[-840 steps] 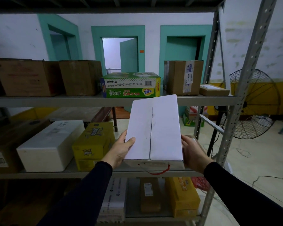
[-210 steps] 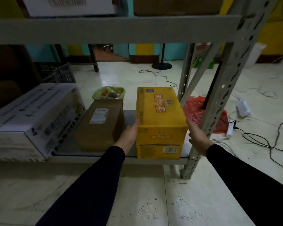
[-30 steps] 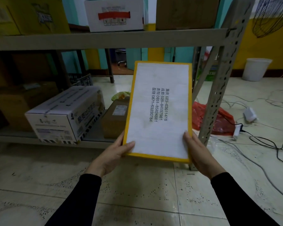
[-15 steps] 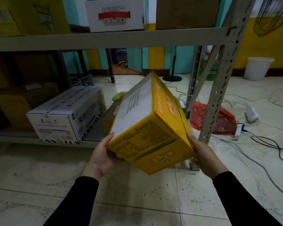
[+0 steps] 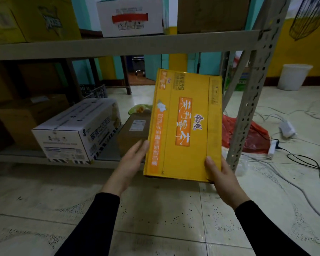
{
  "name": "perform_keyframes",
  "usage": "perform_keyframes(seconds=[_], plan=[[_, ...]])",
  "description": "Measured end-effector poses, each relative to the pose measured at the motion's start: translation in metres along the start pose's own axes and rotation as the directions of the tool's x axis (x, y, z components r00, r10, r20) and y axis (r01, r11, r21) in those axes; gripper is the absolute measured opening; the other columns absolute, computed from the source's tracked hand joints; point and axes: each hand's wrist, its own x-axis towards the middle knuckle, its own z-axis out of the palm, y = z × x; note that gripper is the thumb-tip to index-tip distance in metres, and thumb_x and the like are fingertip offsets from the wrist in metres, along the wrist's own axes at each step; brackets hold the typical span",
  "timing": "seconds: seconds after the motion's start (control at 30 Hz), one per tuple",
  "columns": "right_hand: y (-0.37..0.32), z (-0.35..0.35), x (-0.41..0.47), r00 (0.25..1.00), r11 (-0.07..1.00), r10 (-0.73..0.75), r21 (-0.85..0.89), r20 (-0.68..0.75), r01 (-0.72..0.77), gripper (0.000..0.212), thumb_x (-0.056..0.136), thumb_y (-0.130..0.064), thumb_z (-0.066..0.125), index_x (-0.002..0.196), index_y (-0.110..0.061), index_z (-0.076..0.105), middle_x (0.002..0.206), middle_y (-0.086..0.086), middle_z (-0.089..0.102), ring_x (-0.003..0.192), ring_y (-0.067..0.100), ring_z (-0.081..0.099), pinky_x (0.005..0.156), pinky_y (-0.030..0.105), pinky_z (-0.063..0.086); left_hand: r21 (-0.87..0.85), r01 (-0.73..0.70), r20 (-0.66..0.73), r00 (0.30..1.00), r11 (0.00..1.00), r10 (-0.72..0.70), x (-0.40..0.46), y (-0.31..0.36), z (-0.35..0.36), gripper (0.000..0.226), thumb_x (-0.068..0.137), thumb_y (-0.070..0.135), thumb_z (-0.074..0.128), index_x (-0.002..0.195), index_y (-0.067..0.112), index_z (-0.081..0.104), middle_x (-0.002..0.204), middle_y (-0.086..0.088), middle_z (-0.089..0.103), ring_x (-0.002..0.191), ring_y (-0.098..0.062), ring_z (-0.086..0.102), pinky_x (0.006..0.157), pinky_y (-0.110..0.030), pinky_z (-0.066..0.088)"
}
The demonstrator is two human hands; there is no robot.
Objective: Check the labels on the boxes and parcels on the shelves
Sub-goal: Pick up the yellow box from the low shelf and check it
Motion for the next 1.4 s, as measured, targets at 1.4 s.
perform_keyframes(seconds=[1.4], plan=[[-0.050, 0.018, 0.000, 0.988, 0.987, 0.146, -0.073, 0.049, -0.142, 0.059, 0.084, -0.078, 0.039, 0.128, -0.042, 0.054, 0.128, -0.008, 0.058, 0.118, 0.015, 0.058, 0.100, 0.037, 0.047, -0.026, 0.049, -0.056, 0.997, 0.998, -0.050, -0.001, -0.012, 0.005, 0.024, 0.103, 0.039, 0.050, 0.110, 0.026, 0.068, 0.090, 0.011, 0.073, 0.081, -0.012, 0.067, 0.071, -0.029, 0.052]])
